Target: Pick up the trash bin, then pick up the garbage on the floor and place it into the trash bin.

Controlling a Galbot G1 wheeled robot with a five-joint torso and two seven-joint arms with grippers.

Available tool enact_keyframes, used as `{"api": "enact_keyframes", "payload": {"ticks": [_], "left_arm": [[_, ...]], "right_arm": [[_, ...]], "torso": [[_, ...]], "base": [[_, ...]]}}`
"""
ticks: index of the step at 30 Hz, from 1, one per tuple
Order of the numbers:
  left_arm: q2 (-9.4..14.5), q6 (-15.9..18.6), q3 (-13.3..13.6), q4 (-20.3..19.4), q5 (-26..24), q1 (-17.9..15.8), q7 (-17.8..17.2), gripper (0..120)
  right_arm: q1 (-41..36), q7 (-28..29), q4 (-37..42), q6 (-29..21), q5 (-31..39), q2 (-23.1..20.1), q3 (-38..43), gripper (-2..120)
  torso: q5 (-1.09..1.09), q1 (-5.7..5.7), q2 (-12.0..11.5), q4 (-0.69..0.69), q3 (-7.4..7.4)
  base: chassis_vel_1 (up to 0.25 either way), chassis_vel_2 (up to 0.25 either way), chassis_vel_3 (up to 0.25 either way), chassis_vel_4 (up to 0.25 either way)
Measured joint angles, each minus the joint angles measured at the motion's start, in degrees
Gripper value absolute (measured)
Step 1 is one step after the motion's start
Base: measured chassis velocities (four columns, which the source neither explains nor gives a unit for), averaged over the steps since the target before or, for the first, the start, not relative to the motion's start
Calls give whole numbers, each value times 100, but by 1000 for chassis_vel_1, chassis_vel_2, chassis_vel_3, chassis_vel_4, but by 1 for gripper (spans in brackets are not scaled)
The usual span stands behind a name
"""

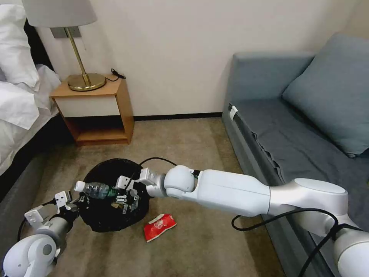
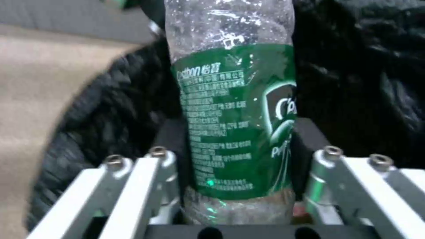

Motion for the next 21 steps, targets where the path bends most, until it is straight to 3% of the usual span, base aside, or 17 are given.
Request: {"api": "enact_keyframes", "payload": {"ticks": [7,14,21], "left_arm": [[32,12,-82,-6,-33,40,-5,2],[-21,25,-104,11,-2,45,-12,2],[-87,24,-267,137,65,59,-25,2]], "right_arm": [[1,-34,-53,21,-97,-19,0,66],[18,-14,26,20,-100,-41,129,96],[2,47,33,37,62,-87,657,100]], "torso": [[0,0,0,0,0],[0,0,-1,0,0],[0,0,0,0,0]], "base": [[0,0,0,0],[0,0,0,0],[0,0,0,0]]}}
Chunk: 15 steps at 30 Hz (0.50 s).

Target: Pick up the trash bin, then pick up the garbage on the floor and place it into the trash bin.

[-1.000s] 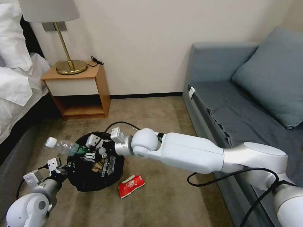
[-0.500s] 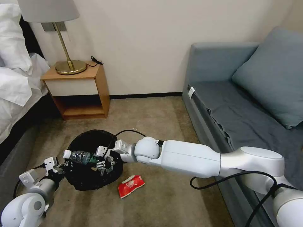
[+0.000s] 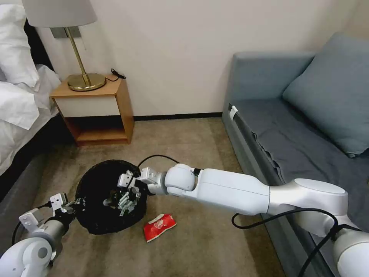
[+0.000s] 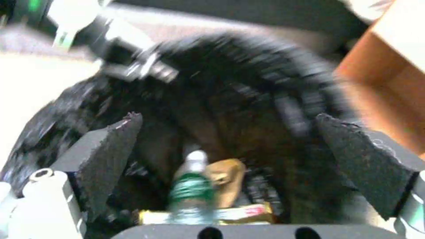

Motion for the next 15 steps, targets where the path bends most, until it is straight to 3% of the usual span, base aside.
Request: {"api": "enact_keyframes", "payload": {"ticks": [3,7,12,15], "left_arm": [[-1,-30,-165,130,77,6,1,2],[45,-96,-599,410,110,-53,4,2],[127,-113,-809,494,10,-46,15,2],[150,-120,-865,485,-82,-29,37,2]], "right_arm": [[64,-156,-104,-12,73,-93,345,100],[138,-941,-658,-17,-32,-240,773,100],[126,-1426,-1149,-217,-83,-232,735,100],[56,-2005,-1587,-427,-435,-160,342,100]], "torso": [[0,0,0,1,0],[0,0,0,-1,0],[0,0,0,0,0],[0,0,0,-1,1]], "base": [[0,0,0,0],[0,0,0,0],[0,0,0,0],[0,0,0,0]]}}
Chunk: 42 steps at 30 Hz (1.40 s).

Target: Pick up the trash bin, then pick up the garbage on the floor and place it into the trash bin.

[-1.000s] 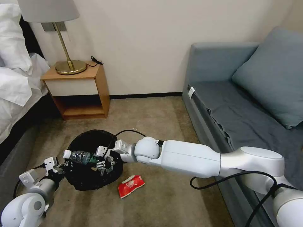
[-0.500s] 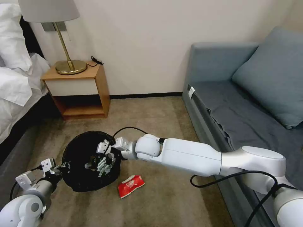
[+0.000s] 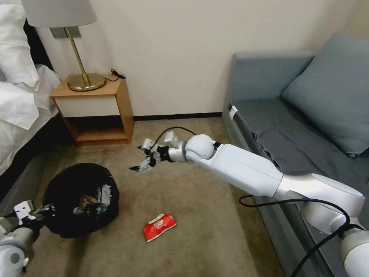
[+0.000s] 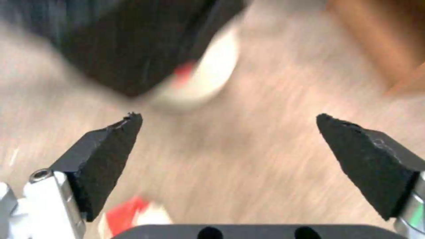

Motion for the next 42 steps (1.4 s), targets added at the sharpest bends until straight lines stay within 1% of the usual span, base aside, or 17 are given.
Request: {"api": "enact_keyframes", "payload": {"ticks": [2,4,6,8,13,15,20,31,42], "left_arm": [[0,0,0,-15,-9,4,8,2],[-1,-9,29,-64,-16,6,18,2],[-13,-11,56,-107,-19,7,21,2],[-16,-11,60,-118,-21,7,24,2],[-17,-12,62,-166,-45,13,39,2],[-17,-12,53,-195,-54,27,41,2],[-50,-12,47,-250,-61,56,45,2],[-171,-10,53,-315,-18,65,45,2],[-183,-8,26,-321,-6,99,45,2]], "right_arm": [[-14,-62,-56,-46,-72,23,-95,100],[-40,-147,-225,-218,-246,116,-534,100],[-78,-163,-395,-283,-341,215,-812,100],[-97,-163,-456,-303,-365,244,-870,100],[-221,-154,-1005,-354,-506,476,-1125,100],[-287,-143,-1274,-320,-606,575,-1153,100],[-444,-13,-1634,-290,-722,728,-1188,100],[-790,341,-1905,-319,-907,929,-1185,100],[-1069,517,-2280,-239,-1185,1109,-1102,100]], "torso": [[0,0,0,0,0],[0,0,0,0,0],[0,0,0,1,0],[0,0,0,1,-1],[0,0,0,0,0],[0,0,0,1,0],[0,0,1,0,-1],[0,0,0,0,-1],[0,0,1,0,-1]], "base": [[0,0,0,0],[0,0,0,0],[0,0,0,0],[0,0,0,0],[0,0,0,0],[0,0,0,0],[0,0,0,0],[0,0,0,0],[0,0,0,0]]}}
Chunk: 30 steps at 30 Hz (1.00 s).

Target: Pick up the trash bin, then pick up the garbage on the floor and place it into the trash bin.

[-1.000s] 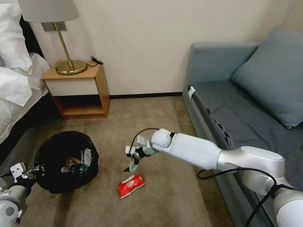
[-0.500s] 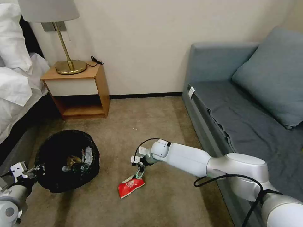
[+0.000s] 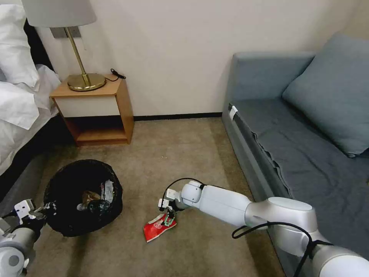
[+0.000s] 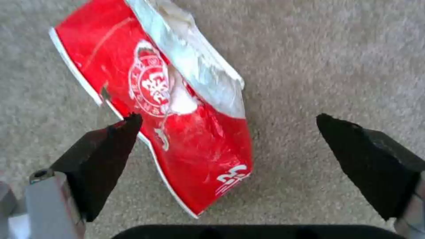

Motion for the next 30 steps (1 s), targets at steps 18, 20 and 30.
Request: {"api": "enact_keyframes", "payload": {"ticks": [18,20,30], "left_arm": [[14,-27,65,95,4,-38,16,2],[23,-31,55,109,1,-39,18,2],[12,-61,22,146,-3,-23,45,2]], "right_arm": [[-161,148,-167,195,-90,38,7,51],[-175,162,-176,197,-93,44,7,46],[-197,234,-214,219,-97,68,9,10]], "torso": [[0,0,1,0,0],[0,0,1,0,0],[0,0,1,0,0]], "base": [[0,0,0,0],[0,0,0,0],[0,0,0,0]]}}
